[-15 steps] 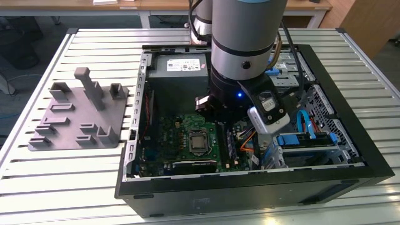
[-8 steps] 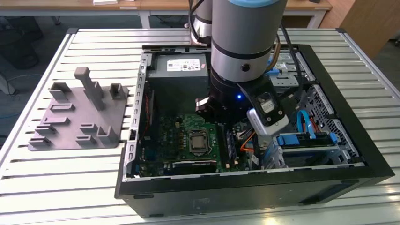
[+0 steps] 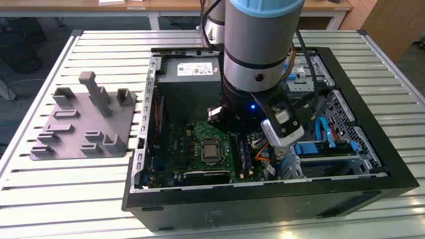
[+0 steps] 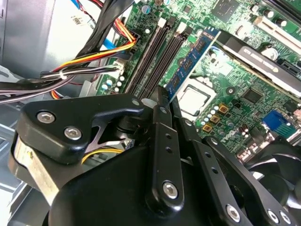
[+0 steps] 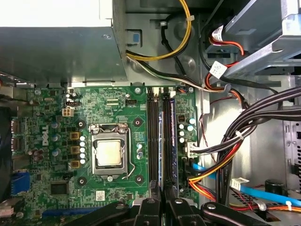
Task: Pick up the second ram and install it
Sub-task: 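Insert the second ram into the second slot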
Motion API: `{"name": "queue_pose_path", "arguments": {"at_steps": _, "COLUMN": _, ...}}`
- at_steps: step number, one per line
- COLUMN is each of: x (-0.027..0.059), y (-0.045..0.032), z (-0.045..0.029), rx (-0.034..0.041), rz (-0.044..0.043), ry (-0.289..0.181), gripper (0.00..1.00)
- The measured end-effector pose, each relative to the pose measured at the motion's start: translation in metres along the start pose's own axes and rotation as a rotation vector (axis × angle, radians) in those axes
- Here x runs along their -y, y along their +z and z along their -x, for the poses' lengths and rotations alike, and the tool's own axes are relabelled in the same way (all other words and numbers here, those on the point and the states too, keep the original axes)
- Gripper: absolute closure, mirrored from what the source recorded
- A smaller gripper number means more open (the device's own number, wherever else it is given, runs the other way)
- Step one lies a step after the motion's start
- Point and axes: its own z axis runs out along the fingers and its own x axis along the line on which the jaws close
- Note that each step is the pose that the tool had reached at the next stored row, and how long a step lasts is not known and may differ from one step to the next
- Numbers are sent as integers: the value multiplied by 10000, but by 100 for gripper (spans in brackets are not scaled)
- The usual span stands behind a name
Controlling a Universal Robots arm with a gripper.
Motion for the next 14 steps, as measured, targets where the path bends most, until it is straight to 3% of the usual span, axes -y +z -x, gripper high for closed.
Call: {"name": "queue_pose_path", "arguments": {"at_steps": 14, "x": 7, "y": 118, "z": -7, "rx": 0, "rz": -1, "ry": 0, "gripper": 86}}
